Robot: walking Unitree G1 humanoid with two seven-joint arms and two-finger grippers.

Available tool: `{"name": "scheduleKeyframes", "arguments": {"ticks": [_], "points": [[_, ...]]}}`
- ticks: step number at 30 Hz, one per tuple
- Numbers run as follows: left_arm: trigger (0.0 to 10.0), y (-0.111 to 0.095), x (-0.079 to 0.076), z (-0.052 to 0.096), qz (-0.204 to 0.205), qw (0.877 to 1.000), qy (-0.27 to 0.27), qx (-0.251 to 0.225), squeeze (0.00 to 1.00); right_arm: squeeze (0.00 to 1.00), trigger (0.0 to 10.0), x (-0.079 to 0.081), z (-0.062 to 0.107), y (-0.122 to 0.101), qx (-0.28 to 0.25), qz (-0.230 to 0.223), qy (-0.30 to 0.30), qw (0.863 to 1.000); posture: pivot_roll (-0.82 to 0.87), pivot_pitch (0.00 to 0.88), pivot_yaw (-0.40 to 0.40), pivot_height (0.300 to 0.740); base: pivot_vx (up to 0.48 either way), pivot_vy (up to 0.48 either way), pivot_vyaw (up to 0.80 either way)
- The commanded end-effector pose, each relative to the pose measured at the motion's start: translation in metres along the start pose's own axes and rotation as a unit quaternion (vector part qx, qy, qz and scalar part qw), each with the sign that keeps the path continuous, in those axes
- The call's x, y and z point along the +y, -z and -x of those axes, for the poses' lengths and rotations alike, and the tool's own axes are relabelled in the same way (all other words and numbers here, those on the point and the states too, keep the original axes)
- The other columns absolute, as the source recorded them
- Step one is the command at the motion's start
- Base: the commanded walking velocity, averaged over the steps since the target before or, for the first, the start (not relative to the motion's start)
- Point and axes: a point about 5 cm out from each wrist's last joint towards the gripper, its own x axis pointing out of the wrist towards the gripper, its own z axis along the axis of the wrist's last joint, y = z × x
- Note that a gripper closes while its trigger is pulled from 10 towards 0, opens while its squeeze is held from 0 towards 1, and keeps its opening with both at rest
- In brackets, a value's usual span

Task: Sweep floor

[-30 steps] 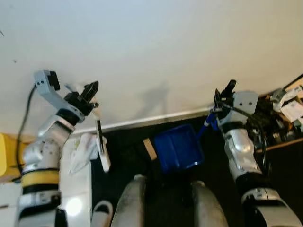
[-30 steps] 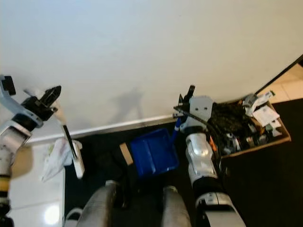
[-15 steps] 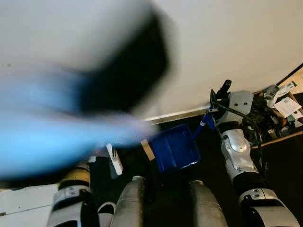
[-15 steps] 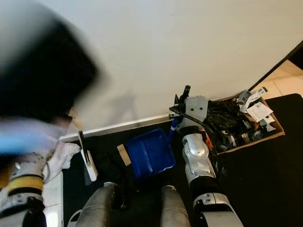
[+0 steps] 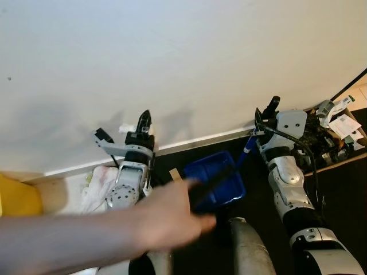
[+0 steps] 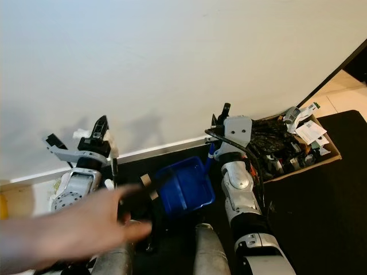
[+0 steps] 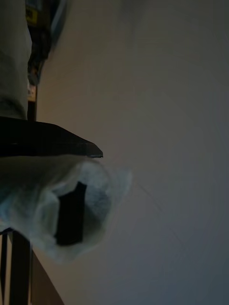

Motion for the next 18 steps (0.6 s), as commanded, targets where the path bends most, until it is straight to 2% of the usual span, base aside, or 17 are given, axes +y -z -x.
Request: {"name": "scheduleKeyframes", "arguments": {"ticks": [1, 2, 3, 8, 13, 15, 16, 18], "points": [[10.0, 0.022, -0.016, -0.007, 0.076, 0.996, 0.047, 0.001, 0.00, 0.00, 10.0, 0.001, 0.001, 0.000, -0.001, -0.003, 0.002, 1.000, 0.01, 0.392, -0.001, 0.740, 0.000, 0.000, 0.00], [10.0, 0.022, -0.016, -0.007, 0.076, 0.996, 0.047, 0.001, 0.00, 0.00, 10.0, 0.001, 0.001, 0.000, -0.001, -0.003, 0.002, 1.000, 0.01, 0.392, -0.001, 0.740, 0.000, 0.000, 0.00], [10.0, 0.024, -0.024, -0.011, 0.090, 0.994, 0.061, -0.002, 0.00, 0.00, 10.0, 0.001, 0.001, 0.000, -0.002, -0.003, 0.002, 1.000, 0.01, 0.391, 0.000, 0.740, 0.000, 0.000, 0.00], [10.0, 0.026, -0.031, -0.015, 0.101, 0.992, 0.072, -0.006, 0.00, 0.00, 10.0, 0.000, 0.001, 0.000, -0.002, -0.003, 0.003, 1.000, 0.01, 0.389, 0.000, 0.740, 0.000, 0.000, 0.00], [10.0, 0.030, -0.045, -0.019, 0.112, 0.989, 0.092, 0.003, 0.00, 0.00, 10.0, -0.001, 0.002, 0.001, -0.001, -0.002, 0.004, 1.000, 0.02, 0.388, 0.004, 0.740, 0.000, 0.000, 0.00], [10.0, 0.029, -0.058, -0.021, 0.115, 0.987, 0.108, 0.012, 0.00, 0.00, 10.0, -0.001, 0.002, 0.001, -0.001, -0.003, 0.005, 1.000, 0.04, 0.383, 0.011, 0.740, 0.000, 0.000, 0.00], [10.0, 0.029, -0.058, -0.021, 0.115, 0.987, 0.108, 0.012, 0.00, 0.00, 10.0, -0.001, 0.002, 0.001, -0.001, -0.003, 0.005, 1.000, 0.04, 0.383, 0.011, 0.740, 0.000, 0.000, 0.00], [10.0, 0.026, -0.075, -0.022, 0.110, 0.985, 0.131, 0.028, 0.00, 0.00, 10.0, 0.000, 0.002, 0.002, 0.000, -0.004, 0.006, 1.000, 0.04, 0.380, 0.015, 0.740, 0.000, 0.000, 0.00]]}}
